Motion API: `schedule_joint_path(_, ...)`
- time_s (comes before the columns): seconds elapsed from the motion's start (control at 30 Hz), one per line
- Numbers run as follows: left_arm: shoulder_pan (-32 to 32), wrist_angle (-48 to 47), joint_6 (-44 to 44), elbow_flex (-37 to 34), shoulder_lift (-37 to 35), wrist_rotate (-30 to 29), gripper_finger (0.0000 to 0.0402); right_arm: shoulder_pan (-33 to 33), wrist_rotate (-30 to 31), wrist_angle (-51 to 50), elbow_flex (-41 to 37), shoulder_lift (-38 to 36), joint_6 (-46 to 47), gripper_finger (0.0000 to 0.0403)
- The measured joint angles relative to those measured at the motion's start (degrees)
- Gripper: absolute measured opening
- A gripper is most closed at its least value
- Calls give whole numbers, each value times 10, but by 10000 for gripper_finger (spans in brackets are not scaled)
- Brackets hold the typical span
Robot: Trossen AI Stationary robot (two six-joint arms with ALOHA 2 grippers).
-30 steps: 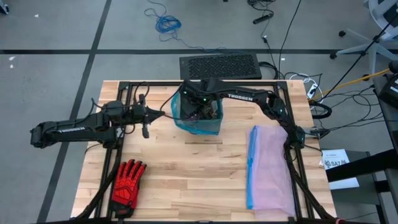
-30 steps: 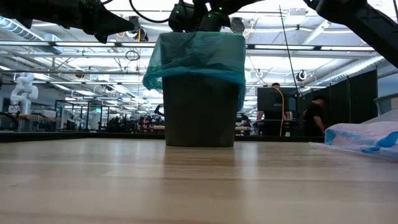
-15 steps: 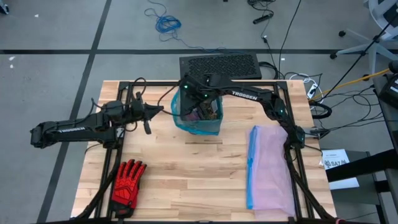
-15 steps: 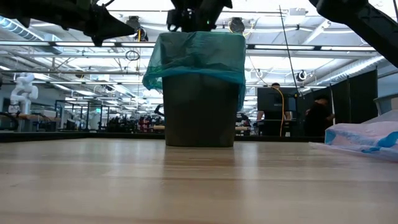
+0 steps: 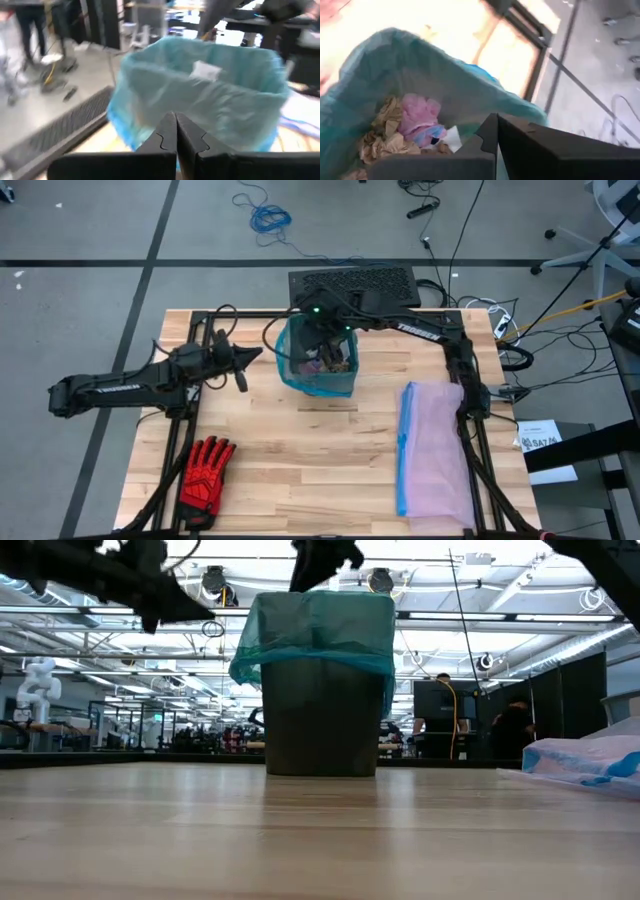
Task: Place trash/remove bag and relplace
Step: Remove the blue trash bag from the trash bin
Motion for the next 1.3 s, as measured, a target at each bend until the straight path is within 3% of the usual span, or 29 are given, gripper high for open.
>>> schedule_joint_path(0.1,16,25,-74,-38,5,-31,0,-4,20,-24,0,-25,44,0)
schedule_joint_path(0.23,53,79,-132,-87,7,-27,0,-28,22,-87,0,-58,95,0)
schedule_joint_path(0.47,137,120,-213,-113,11,71,0,-50,18,-111,0,-112,126,0)
schedule_joint_path(0.7,171,179,-267,-113,59,154,6,-52,18,-113,0,-136,132,0)
schedule_joint_path(0.8,177,189,-287,-113,86,191,30,-52,18,-120,0,-137,137,0)
schedule_joint_path(1.1,192,286,-322,-113,187,220,134,-52,18,-130,0,-136,142,0)
schedule_joint_path(1.3,192,323,-332,-102,255,228,161,-52,18,-130,0,-136,142,0)
